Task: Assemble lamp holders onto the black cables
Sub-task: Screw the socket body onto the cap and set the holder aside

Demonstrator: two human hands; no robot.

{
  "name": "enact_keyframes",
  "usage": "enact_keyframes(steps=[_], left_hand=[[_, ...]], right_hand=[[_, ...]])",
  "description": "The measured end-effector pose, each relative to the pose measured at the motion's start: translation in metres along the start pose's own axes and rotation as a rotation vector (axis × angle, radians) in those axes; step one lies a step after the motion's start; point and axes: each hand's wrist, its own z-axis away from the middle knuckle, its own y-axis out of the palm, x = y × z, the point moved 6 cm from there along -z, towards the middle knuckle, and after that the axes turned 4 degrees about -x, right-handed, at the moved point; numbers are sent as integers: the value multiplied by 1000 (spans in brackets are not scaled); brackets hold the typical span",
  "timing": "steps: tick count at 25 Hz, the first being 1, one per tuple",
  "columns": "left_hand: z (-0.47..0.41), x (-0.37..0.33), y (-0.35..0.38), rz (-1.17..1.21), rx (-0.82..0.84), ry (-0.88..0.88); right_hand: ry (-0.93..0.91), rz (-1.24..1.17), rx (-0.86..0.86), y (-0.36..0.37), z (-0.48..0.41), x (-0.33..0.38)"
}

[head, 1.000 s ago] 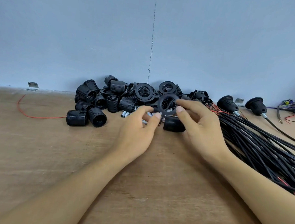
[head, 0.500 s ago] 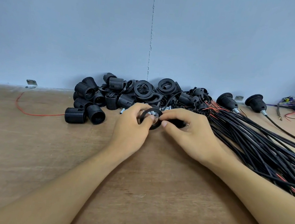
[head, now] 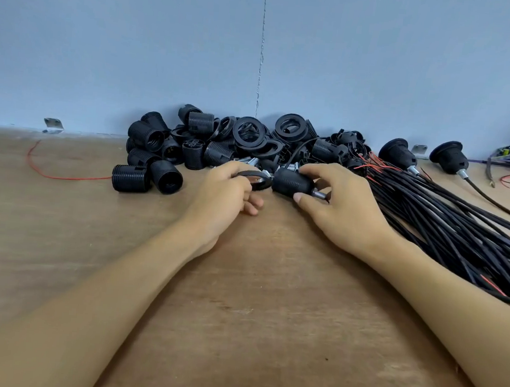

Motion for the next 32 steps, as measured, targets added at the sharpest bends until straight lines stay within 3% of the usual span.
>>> enact_keyframes(steps=[6,13,22,32], left_hand=[[-2,2,-4,205,-31,-67],[1,0,-3,39,-119,52],[4,1,3,233,6,-16],[2,0,1,197,120,2]], right_hand=[[-50,-153,5,1,2,8],[-161,-155,13,1,6,18],[-191,-157,32,0,5,17],[-162,-171,49,-4,4,14]])
